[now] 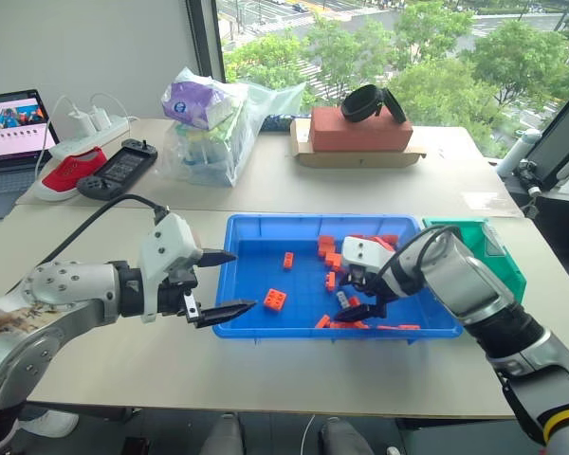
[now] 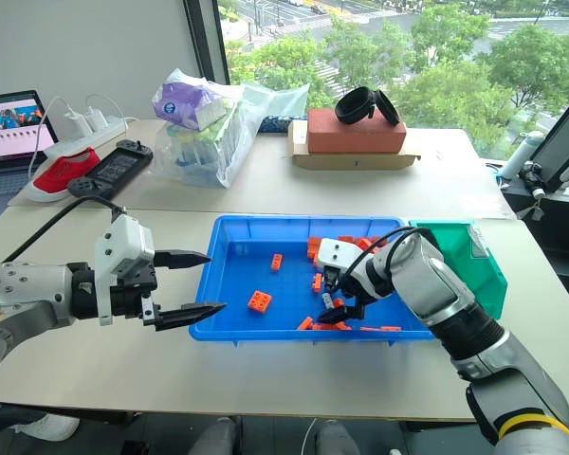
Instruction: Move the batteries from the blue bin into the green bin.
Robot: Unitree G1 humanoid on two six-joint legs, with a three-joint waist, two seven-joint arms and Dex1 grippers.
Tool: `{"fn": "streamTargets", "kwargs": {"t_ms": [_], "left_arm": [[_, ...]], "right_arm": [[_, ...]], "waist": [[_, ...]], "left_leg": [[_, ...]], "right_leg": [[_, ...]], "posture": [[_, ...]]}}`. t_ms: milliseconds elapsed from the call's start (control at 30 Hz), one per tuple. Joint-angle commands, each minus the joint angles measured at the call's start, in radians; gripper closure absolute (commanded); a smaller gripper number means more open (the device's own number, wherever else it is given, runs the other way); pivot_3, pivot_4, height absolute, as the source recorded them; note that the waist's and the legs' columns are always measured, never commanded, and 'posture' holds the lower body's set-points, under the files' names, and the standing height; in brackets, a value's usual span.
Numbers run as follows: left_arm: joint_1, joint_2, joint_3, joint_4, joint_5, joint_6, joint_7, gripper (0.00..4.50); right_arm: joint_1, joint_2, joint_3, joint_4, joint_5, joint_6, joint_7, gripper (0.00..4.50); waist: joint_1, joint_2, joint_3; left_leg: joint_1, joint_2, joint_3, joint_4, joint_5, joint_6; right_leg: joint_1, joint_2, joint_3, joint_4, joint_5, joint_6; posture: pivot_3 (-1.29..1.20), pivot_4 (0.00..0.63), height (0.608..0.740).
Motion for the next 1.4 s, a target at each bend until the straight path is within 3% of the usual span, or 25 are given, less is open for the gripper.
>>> {"fn": "streamTargets", "kwargs": {"t_ms": [33,267,367,633,733,933,1100,1233,1400], "left_arm": [[-0.001,0.0,0.013,-0.011,0.002,-0.018,-0.005,0.0],[0.0,-0.002,0.013,-0.015,0.004,-0.018,-0.006,0.0],[0.002,-0.002,0.015,-0.015,0.007,-0.019,-0.005,0.0],[0.0,0.001,0.015,-0.012,0.015,-0.022,-0.006,0.0],[-0.001,0.002,0.014,-0.009,0.018,-0.025,-0.009,0.0],[0.001,-0.002,0.013,-0.008,0.02,-0.027,-0.014,0.0],[0.001,-0.001,0.01,-0.01,0.022,-0.029,-0.017,0.0],[0.005,0.002,0.012,-0.013,0.015,-0.027,-0.027,0.0],[-0.015,-0.003,0.002,0.005,0.012,-0.029,-0.042,0.0]], "right_arm": [[0.004,-0.029,0.018,-0.043,0.0,0.002,0.007,0.05],[0.0,-0.048,0.041,-0.009,-0.024,-0.061,-0.003,0.05],[-0.001,-0.052,0.053,0.021,-0.051,-0.094,-0.015,0.78],[-0.018,-0.043,0.056,0.108,-0.111,-0.187,-0.047,3.52],[-0.022,-0.031,0.045,0.125,-0.112,-0.205,-0.055,4.24],[-0.044,-0.014,-0.018,0.141,-0.072,-0.229,-0.058,4.25],[-0.118,-0.094,-0.207,0.167,0.095,-0.182,0.057,4.25],[-0.184,-0.172,-0.276,0.305,0.106,-0.199,0.062,4.25],[-0.293,-0.248,-0.295,0.654,-0.029,-0.353,-0.084,4.25]], "waist": [[0.0,0.0,0.0],[0.006,0.0,0.0],[0.006,0.0,0.0],[0.006,-0.001,-0.001],[0.006,-0.003,-0.002],[0.006,-0.003,-0.002],[0.008,-0.002,-0.001],[0.012,-0.002,-0.001],[0.006,-0.003,-0.001]], "left_leg": [[0.0,0.0,0.0,0.0,0.0,0.0],[0.0,0.0,0.0,0.0,0.0,0.0],[0.0,0.0,0.0,0.0,0.0,0.0],[0.0,0.0,0.0,0.0,0.0,0.0],[0.0,0.0,0.0,0.0,0.0,0.0],[0.001,0.0,0.0,0.0,0.0,0.0],[0.0,0.0,0.0,0.0,0.0,0.0],[0.0,0.0,0.0,0.0,0.0,0.0],[0.0,0.0,0.0,0.0,0.0,0.0]], "right_leg": [[0.0,0.0,0.0,0.0,0.0,0.0],[0.0,0.0,0.0,0.0,0.0,0.0],[0.0,0.0,0.0,0.0,0.0,0.0],[0.0,0.0,0.0,0.0,0.0,0.0],[0.0,0.0,0.0,0.0,0.0,0.0],[0.001,0.0,0.0,0.0,0.0,0.0],[0.0,0.0,0.0,0.0,0.0,0.0],[0.001,0.0,-0.001,-0.001,0.0,0.0],[0.0,0.0,0.0,-0.001,0.0,0.0]], "posture": [[0.0,0.15,0.74],[0.0,0.15,0.74],[0.0,0.15,0.74],[0.0,0.15,0.74],[0.0,0.15,0.74],[0.0,0.15,0.74],[0.0,0.15,0.74],[0.0,0.15,0.74],[0.0,0.15,0.74]]}}
